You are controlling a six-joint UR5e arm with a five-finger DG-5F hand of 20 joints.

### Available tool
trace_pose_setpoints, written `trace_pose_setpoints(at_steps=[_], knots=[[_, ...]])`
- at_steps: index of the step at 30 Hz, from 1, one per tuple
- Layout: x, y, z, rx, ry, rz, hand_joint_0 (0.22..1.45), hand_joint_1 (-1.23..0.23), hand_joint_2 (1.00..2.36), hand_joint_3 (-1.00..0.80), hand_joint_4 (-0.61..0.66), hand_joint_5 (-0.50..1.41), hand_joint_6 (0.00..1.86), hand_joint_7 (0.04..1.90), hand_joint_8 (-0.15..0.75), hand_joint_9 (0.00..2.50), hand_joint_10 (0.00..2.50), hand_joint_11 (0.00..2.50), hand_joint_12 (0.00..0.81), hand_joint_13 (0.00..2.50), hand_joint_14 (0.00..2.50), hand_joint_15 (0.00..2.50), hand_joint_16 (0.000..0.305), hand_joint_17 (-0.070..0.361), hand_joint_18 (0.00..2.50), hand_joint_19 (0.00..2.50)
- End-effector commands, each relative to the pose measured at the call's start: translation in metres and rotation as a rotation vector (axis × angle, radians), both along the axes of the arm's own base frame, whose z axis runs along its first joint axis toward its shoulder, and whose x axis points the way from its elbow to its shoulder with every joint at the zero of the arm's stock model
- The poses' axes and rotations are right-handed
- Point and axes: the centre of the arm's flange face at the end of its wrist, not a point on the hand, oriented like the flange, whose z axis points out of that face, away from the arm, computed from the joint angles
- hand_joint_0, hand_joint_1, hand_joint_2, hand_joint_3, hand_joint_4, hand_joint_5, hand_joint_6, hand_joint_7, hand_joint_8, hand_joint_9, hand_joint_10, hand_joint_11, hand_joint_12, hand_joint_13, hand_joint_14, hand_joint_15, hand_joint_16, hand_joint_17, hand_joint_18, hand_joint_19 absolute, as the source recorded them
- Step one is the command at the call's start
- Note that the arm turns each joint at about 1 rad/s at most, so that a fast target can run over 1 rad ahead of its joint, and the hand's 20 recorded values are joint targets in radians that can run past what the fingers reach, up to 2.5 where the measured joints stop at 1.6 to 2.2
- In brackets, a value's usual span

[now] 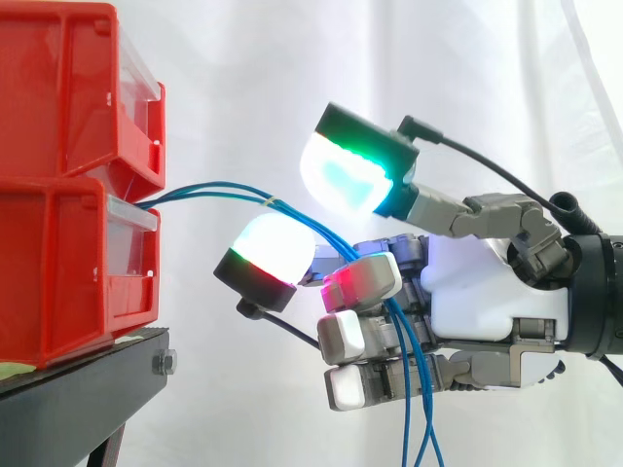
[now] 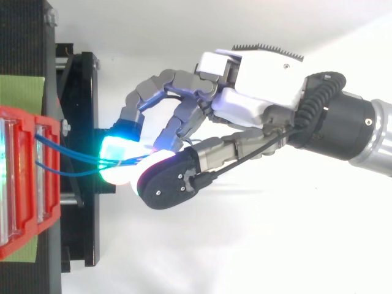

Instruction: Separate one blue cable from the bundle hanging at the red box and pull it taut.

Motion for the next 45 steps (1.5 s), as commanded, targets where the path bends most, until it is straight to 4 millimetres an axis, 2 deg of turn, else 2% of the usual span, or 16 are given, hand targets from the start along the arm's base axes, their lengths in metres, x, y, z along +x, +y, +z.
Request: trace_pose_setpoints(at_steps=[1,4,7,11,14,20,24,25,27,31,35,41,45], knots=[[0.001,0.003,0.000,-0.001,-0.005,0.003,0.72,-0.80,1.01,-0.43,0.09,-0.22,0.93,0.75,0.330,1.17,0.21,1.22,0.364,1.17,0.02,0.78,0.045,0.101,0.91,0.63],[0.001,0.004,0.000,-0.001,-0.003,0.004,0.77,-0.82,1.02,-0.30,0.03,-0.23,0.95,0.91,0.333,1.15,0.27,1.18,0.361,1.17,0.02,0.78,0.044,0.099,0.89,0.66],[0.001,0.006,0.000,-0.001,-0.005,0.007,0.82,-0.83,1.02,-0.30,0.04,-0.23,0.98,0.87,0.332,1.14,0.34,1.16,0.357,1.18,0.02,0.82,0.043,0.097,0.88,0.70],[0.001,0.009,0.000,0.000,-0.005,0.004,0.84,-0.84,1.00,-0.44,0.09,-0.22,0.97,0.75,0.328,1.17,0.36,1.20,0.358,1.20,0.02,0.83,0.042,0.094,0.89,0.69],[0.000,0.012,0.000,0.000,-0.001,0.004,0.78,-0.85,1.00,-0.50,0.12,-0.21,0.96,0.83,0.338,1.22,0.31,1.25,0.367,1.21,0.02,0.82,0.042,0.096,0.94,0.64],[0.000,0.013,-0.001,-0.001,0.000,0.006,0.58,-0.76,1.00,-0.50,0.15,-0.20,0.95,0.82,0.352,1.26,0.28,1.27,0.389,1.20,0.02,0.81,0.045,0.101,0.95,0.66],[0.000,0.013,-0.001,-0.001,0.007,0.006,0.54,-0.69,1.00,-0.50,0.17,-0.20,0.94,0.80,0.364,1.26,0.29,1.24,0.397,1.21,0.02,0.79,0.048,0.107,0.96,0.66],[0.000,0.013,-0.001,-0.001,0.007,0.006,0.54,-0.66,1.00,-0.50,0.17,-0.20,0.94,0.81,0.357,1.26,0.28,1.25,0.393,1.21,0.02,0.79,0.047,0.107,0.96,0.66],[0.000,0.013,-0.001,-0.002,0.006,0.006,0.63,-0.59,1.00,-0.50,0.15,-0.20,0.94,0.81,0.347,1.26,0.22,1.30,0.380,1.20,0.02,0.79,0.045,0.101,0.94,0.67],[0.000,0.013,-0.001,-0.002,0.005,0.006,0.68,-0.70,1.02,-0.29,0.05,-0.20,0.95,0.92,0.347,1.23,0.28,1.25,0.383,1.20,0.02,0.79,0.045,0.101,0.95,0.66],[-0.001,0.013,-0.002,-0.003,0.009,0.006,0.71,-0.77,1.02,-0.21,-0.01,-0.21,0.98,0.93,0.346,1.20,0.33,1.23,0.380,1.19,0.02,0.79,0.045,0.101,0.95,0.67],[0.000,0.013,0.000,-0.001,0.002,0.006,0.82,-0.83,1.01,-0.43,-0.02,-0.21,0.98,0.89,0.337,1.20,0.31,1.24,0.368,1.19,0.02,0.81,0.043,0.096,0.91,0.70],[0.000,0.013,-0.001,-0.002,0.005,0.006,0.78,-0.84,1.00,-0.50,0.02,-0.20,0.97,0.95,0.339,1.29,0.19,1.34,0.363,1.20,0.02,0.81,0.041,0.093,0.95,0.66]])
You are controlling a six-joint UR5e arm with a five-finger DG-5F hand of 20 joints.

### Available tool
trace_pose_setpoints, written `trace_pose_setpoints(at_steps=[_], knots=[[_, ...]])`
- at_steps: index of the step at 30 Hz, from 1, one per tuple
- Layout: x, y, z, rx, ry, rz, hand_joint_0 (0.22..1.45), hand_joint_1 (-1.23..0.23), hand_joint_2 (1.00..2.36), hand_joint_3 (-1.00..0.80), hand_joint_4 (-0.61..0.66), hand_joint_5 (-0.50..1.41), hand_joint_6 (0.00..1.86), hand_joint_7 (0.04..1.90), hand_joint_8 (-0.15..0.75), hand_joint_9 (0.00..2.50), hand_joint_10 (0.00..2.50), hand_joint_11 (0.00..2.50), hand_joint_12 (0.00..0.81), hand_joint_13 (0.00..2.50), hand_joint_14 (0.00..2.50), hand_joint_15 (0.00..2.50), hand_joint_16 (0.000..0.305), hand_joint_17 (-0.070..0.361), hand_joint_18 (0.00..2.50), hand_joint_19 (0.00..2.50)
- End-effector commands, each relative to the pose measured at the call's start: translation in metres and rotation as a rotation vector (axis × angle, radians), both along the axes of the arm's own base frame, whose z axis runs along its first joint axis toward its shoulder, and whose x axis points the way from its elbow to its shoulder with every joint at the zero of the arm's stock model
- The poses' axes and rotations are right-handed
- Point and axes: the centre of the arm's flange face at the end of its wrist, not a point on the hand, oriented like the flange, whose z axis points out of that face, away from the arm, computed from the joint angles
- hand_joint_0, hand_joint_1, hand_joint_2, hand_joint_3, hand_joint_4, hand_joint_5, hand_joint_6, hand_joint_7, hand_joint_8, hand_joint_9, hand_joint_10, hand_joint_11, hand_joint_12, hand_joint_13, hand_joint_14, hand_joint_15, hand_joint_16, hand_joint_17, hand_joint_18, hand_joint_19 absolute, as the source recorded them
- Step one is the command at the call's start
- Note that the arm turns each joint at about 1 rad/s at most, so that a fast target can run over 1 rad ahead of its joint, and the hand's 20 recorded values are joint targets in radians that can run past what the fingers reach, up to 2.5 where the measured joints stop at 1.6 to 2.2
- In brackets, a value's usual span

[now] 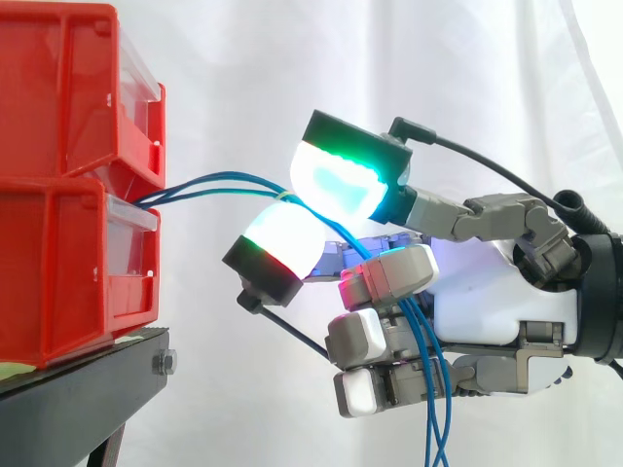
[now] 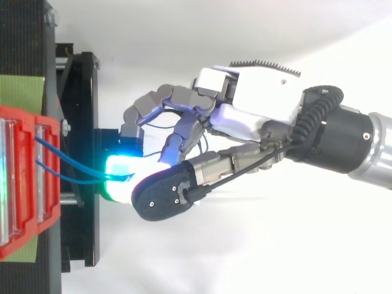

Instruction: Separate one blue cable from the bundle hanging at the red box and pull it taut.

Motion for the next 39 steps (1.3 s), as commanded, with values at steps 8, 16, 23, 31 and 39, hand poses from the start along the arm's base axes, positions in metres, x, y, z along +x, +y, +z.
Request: trace_pose_setpoints(at_steps=[8,16,23,31,39], knots=[[-0.0003,-0.0001,-0.0001,-0.001,0.004,0.000,0.51,-0.80,1.00,-0.50,0.11,-0.17,0.95,0.87,0.370,1.33,0.08,1.36,0.389,1.22,0.02,0.80,0.048,0.107,0.97,0.67],[-0.0003,-0.0001,-0.0001,-0.001,0.004,0.000,0.59,-0.67,1.00,-0.50,0.12,-0.19,0.95,0.88,0.349,1.27,0.00,1.38,0.375,1.17,0.02,0.80,0.046,0.103,0.93,0.70],[-0.0003,0.0011,-0.0001,-0.001,0.004,0.002,0.79,-0.82,1.00,-0.50,0.04,-0.20,0.96,0.95,0.344,1.21,0.14,1.30,0.367,1.17,0.02,0.80,0.042,0.095,0.92,0.68],[0.0000,0.0023,0.0002,0.000,0.001,0.003,0.74,-0.87,1.00,-0.50,0.09,-0.19,0.97,0.87,0.337,1.25,0.12,1.34,0.365,1.19,0.02,0.81,0.042,0.095,0.93,0.67],[0.0002,0.0024,0.0003,-0.001,0.000,0.003,0.48,-0.81,1.00,-0.50,0.13,-0.18,0.96,0.85,0.393,1.28,0.15,1.28,0.407,1.21,0.02,0.79,0.051,0.114,0.99,0.67]])
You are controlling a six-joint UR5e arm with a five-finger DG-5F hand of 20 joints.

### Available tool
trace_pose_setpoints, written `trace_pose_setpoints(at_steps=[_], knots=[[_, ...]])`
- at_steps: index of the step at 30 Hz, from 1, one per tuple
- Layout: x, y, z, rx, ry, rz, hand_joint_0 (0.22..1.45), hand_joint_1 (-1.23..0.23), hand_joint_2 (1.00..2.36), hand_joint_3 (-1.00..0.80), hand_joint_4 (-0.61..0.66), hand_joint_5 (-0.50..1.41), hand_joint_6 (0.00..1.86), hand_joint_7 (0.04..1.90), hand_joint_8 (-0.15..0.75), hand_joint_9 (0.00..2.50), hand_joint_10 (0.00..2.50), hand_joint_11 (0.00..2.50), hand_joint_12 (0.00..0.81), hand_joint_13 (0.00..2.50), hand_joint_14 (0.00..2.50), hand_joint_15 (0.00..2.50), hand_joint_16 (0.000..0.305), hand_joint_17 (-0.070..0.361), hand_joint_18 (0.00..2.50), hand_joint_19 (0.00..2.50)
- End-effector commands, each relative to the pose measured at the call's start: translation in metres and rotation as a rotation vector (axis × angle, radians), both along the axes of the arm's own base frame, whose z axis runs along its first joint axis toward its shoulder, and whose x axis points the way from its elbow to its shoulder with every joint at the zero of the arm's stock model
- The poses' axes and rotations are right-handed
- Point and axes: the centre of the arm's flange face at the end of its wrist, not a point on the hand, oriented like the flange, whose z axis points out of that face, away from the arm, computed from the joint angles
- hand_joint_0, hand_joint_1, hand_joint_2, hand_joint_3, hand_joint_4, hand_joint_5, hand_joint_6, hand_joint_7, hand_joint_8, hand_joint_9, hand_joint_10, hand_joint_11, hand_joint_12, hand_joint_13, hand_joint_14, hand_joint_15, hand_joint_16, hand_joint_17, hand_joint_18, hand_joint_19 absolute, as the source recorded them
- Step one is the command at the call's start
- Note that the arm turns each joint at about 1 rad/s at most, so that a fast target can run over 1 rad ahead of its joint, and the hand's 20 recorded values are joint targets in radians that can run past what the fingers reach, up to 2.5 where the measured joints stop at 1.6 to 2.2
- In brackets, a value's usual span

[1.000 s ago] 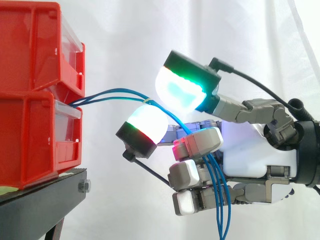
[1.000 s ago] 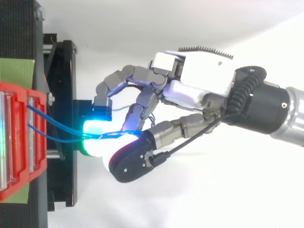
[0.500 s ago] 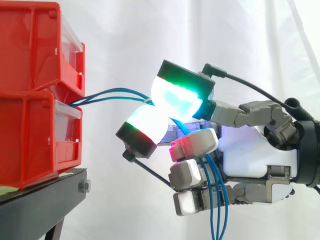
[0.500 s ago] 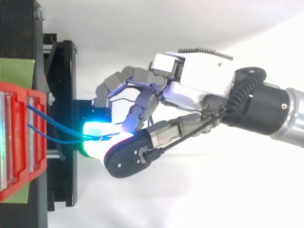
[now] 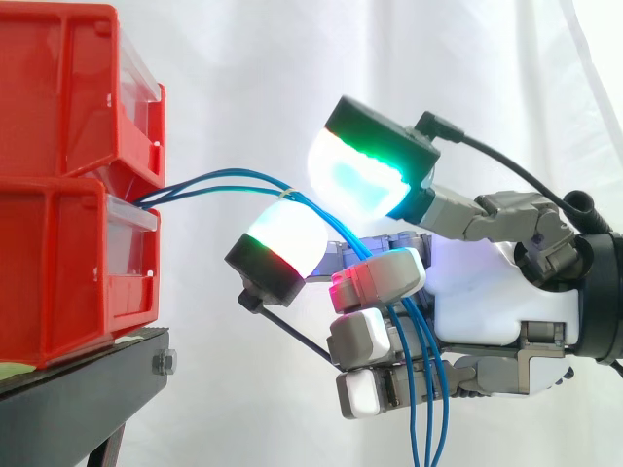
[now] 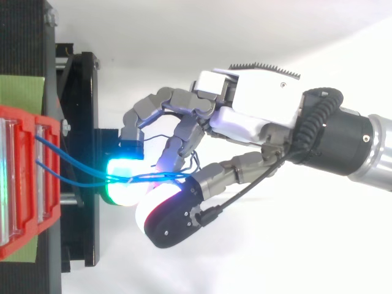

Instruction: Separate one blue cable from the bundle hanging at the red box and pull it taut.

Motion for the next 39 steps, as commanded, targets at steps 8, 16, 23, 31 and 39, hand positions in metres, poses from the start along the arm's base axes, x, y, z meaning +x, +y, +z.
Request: trace_pose_setpoints(at_steps=[8,16,23,31,39], knots=[[-0.0008,0.0000,-0.0011,-0.001,0.006,0.000,0.64,-0.54,1.00,-0.45,0.10,-0.18,0.94,0.93,0.368,1.32,0.00,1.38,0.388,1.21,0.02,0.80,0.047,0.105,0.96,0.72],[-0.0006,0.0012,-0.0006,-0.001,0.006,0.002,0.68,-0.74,1.02,-0.16,0.04,-0.20,0.98,0.90,0.353,1.22,0.11,1.31,0.385,1.18,0.02,0.80,0.047,0.106,0.95,0.70],[-0.0001,0.0013,-0.0001,-0.001,0.002,0.002,0.62,-0.69,1.00,-0.50,0.13,-0.19,0.97,0.82,0.361,1.27,0.10,1.34,0.381,1.17,0.02,0.80,0.046,0.103,0.93,0.70],[-0.0002,0.0072,0.0000,-0.002,0.001,-0.001,0.49,-0.52,1.00,-0.50,0.16,-0.18,0.93,0.87,0.388,1.35,0.16,1.33,0.422,1.25,0.02,0.79,0.055,0.123,1.01,0.69],[-0.0003,0.0076,0.0000,-0.001,0.001,-0.008,0.67,-0.79,1.02,-0.24,0.05,-0.20,0.94,1.00,0.335,1.29,0.14,1.36,0.379,1.19,0.02,0.82,0.048,0.107,0.94,0.71]])
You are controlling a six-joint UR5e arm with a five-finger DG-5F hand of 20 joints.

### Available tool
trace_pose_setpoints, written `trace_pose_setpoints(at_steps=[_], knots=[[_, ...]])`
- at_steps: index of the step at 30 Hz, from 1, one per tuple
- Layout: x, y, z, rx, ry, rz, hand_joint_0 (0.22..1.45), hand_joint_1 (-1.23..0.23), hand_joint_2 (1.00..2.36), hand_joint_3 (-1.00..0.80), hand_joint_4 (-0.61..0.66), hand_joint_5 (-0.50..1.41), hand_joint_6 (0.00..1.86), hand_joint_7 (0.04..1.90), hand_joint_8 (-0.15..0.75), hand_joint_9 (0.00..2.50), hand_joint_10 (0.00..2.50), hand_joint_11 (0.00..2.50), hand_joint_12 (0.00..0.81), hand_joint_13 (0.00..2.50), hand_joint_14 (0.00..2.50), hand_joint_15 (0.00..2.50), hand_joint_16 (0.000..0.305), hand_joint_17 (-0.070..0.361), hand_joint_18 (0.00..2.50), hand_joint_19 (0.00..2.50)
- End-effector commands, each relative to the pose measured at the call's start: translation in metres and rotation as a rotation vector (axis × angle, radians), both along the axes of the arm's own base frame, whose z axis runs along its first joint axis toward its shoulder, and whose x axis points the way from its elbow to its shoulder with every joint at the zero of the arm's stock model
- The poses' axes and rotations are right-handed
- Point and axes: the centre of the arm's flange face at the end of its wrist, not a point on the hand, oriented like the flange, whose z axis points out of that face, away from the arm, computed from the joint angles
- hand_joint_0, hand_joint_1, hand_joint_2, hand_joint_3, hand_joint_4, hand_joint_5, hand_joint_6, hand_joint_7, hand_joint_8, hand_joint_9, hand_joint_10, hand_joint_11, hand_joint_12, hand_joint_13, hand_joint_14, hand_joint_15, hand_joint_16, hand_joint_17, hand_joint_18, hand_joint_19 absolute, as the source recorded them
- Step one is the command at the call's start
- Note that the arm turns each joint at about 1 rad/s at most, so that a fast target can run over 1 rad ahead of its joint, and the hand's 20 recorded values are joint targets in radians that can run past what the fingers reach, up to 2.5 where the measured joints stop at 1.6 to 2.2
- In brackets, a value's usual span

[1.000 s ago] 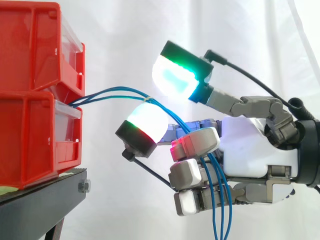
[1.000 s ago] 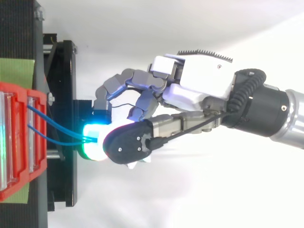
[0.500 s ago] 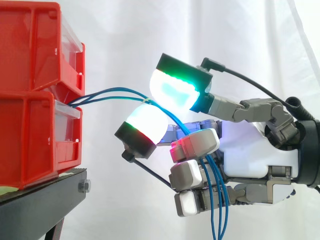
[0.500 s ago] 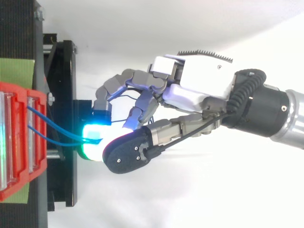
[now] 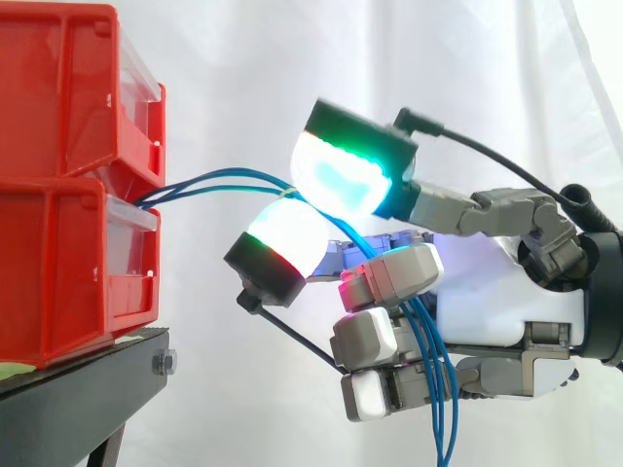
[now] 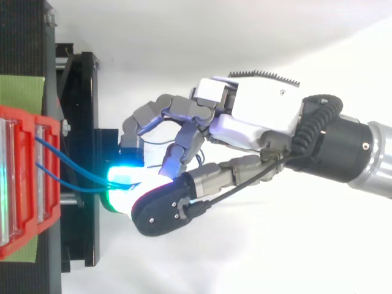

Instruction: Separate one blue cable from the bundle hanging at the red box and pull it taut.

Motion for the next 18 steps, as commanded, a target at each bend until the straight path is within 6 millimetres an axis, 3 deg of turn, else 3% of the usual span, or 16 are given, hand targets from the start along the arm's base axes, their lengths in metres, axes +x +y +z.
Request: trace_pose_setpoints(at_steps=[1,6,8,10,12,15,18], knots=[[-0.0001,0.0000,0.0000,0.000,0.000,-0.004,0.67,-0.80,1.02,-0.17,0.04,-0.20,0.95,1.00,0.340,1.28,0.14,1.35,0.382,1.19,0.02,0.82,0.048,0.107,0.93,0.71],[0.0000,0.0031,0.0001,0.001,-0.001,-0.004,0.70,-0.81,1.02,-0.08,0.00,-0.21,0.97,0.99,0.335,1.24,0.17,1.33,0.383,1.18,0.02,0.81,0.047,0.106,0.92,0.72],[0.0000,0.0028,0.0003,0.001,-0.003,-0.007,0.74,-0.82,1.02,-0.19,0.01,-0.21,0.97,0.94,0.331,1.22,0.19,1.31,0.373,1.16,0.02,0.82,0.046,0.104,0.90,0.71],[0.0002,0.0027,0.0004,0.000,-0.004,-0.009,0.75,-0.84,1.00,-0.46,0.07,-0.21,0.97,0.88,0.328,1.23,0.18,1.32,0.373,1.16,0.02,0.81,0.045,0.102,0.90,0.70],[0.0002,0.0039,0.0004,0.000,-0.004,-0.007,0.72,-0.82,1.00,-0.50,0.07,-0.20,0.97,0.87,0.330,1.24,0.17,1.33,0.370,1.15,0.02,0.82,0.045,0.102,0.90,0.70],[0.0002,0.0041,0.0004,-0.001,-0.004,-0.006,0.57,-0.73,1.00,-0.50,0.10,-0.19,0.96,0.86,0.352,1.29,0.11,1.38,0.377,1.17,0.02,0.81,0.046,0.104,0.90,0.70],[0.0002,0.0039,0.0004,-0.001,-0.004,-0.007,0.54,-0.67,1.00,-0.50,0.12,-0.18,0.95,0.85,0.361,1.31,0.11,1.35,0.388,1.17,0.02,0.80,0.049,0.110,0.91,0.70]])
